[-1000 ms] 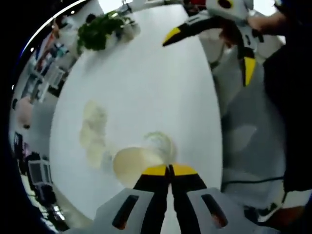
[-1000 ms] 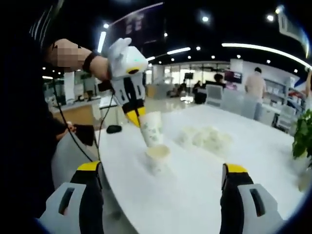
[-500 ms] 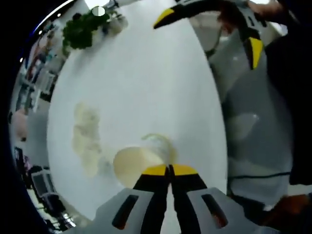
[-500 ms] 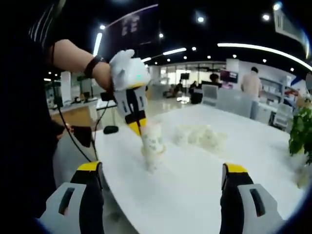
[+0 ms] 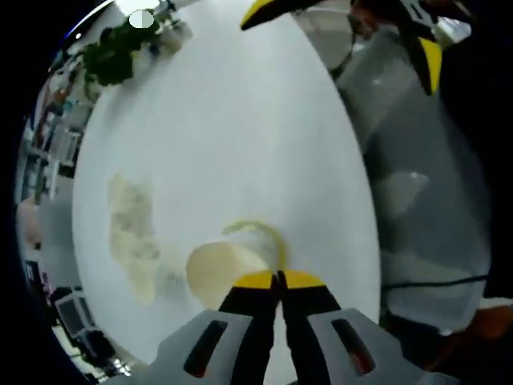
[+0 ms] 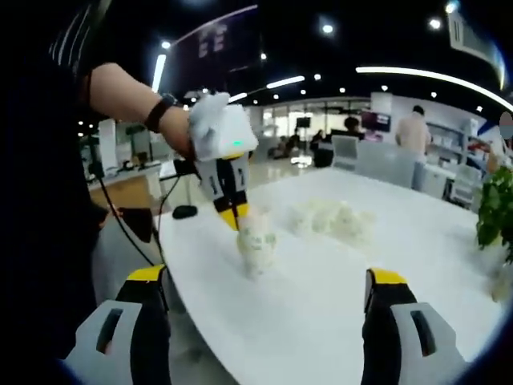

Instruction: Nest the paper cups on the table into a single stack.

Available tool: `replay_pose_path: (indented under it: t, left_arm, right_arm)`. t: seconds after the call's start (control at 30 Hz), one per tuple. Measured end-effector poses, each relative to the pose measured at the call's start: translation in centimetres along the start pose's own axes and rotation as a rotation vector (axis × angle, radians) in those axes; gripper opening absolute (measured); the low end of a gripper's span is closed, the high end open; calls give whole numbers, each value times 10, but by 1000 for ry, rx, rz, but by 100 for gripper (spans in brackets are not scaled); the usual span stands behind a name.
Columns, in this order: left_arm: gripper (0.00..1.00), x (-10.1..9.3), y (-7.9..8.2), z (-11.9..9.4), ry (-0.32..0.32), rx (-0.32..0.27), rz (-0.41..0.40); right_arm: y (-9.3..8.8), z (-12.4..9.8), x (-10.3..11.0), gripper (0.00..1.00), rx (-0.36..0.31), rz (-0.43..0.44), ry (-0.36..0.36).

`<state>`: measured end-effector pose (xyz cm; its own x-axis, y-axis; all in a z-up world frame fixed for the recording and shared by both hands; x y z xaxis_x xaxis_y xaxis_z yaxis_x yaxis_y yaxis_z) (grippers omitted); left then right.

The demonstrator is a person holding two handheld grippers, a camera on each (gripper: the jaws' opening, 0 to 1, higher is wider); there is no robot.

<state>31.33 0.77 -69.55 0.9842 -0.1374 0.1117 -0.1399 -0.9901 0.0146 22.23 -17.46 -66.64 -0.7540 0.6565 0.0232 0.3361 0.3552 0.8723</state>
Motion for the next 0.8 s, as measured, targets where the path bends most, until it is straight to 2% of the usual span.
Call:
replay_pose_path:
  t: [0.37, 0.63, 0.8]
  left_arm:
    - [1, 0, 2, 11, -21, -5, 12]
    - [1, 0, 9, 15, -26, -34, 50]
    - [5, -1, 11, 17, -27, -48, 45]
  right_arm:
    - [-2, -3, 0, 100, 2, 6, -6]
    - [-8, -4, -2, 100, 2, 40, -7]
    - [-7, -4, -1, 100, 7, 35, -5]
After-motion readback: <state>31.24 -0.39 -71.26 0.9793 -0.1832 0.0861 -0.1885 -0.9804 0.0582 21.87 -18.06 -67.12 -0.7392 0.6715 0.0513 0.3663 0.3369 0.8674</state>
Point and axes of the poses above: the point that each gripper's makers call its tool centre point, and the gripper's own axes: z roughly forward along the fingers, x roughly to its left, y roughly out of its top, the point moved 6 cm from there along -z, roughly backward along the fingers, and after that the axes turned 9 degrees about x, right-handed, at the moved point
